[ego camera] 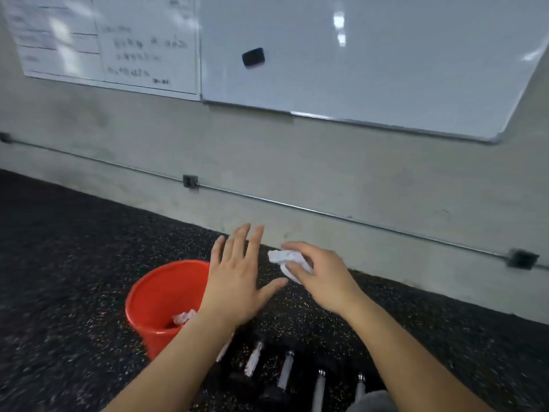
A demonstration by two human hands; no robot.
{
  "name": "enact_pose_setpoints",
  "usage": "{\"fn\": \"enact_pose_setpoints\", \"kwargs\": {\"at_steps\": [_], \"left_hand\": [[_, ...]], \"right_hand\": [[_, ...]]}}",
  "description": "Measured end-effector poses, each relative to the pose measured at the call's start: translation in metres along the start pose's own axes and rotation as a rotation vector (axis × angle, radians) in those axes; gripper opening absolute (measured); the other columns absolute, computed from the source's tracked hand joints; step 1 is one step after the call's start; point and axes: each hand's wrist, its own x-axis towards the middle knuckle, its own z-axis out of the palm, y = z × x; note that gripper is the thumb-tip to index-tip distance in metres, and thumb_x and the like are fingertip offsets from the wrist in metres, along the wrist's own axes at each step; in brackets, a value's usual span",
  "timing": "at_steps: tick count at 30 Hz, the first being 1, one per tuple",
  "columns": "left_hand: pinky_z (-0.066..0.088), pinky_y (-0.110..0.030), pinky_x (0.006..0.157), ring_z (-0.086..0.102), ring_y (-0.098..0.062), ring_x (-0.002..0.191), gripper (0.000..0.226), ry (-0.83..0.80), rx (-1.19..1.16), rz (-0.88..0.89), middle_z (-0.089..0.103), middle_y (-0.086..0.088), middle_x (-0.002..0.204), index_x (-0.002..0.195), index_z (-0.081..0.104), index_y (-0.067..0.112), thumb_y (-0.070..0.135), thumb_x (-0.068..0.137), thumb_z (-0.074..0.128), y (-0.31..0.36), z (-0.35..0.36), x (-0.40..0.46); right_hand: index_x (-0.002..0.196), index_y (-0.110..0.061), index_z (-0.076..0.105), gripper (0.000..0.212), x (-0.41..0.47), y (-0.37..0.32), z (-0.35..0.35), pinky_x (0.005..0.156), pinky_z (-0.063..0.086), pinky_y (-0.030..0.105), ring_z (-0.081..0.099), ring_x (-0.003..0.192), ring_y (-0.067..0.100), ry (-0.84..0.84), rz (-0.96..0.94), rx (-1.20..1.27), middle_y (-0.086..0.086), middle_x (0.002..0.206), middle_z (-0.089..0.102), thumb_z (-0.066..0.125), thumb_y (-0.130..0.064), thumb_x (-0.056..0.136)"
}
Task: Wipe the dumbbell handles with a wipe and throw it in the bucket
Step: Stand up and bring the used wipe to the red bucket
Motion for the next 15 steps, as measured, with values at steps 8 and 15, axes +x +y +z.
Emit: {"fn": "enact_pose_setpoints", "kwargs": {"at_steps": [8, 15], "left_hand": [[0.009, -0.051, 0.127, 0.018, -0.026, 0.156, 0.106, -0.1, 0.109, -0.183, 0.021, -0.009, 0.169, 0.163, 0.012, 0.02, 0.088, 0.085, 0.036, -0.097, 0.005, -0.054], [0.01, -0.055, 0.126, 0.019, -0.026, 0.156, 0.114, -0.209, 0.171, -0.338, 0.022, -0.011, 0.168, 0.163, 0.01, 0.021, 0.097, 0.079, 0.021, -0.155, 0.022, -0.095]], "right_hand": [[0.113, -0.036, 0.075, 0.022, 0.037, -0.007, 0.1, 0.084, 0.04, 0.009, 0.058, 0.101, -0.001, -0.138, 0.011, 0.084, -0.016, 0.112, 0.064, 0.066, -0.025, 0.096], [0.109, -0.032, 0.076, 0.019, 0.061, 0.003, 0.177, 0.075, 0.043, 0.02, 0.062, 0.092, 0.009, -0.545, 0.177, -0.142, -0.01, 0.104, 0.063, 0.067, -0.022, 0.095]]}}
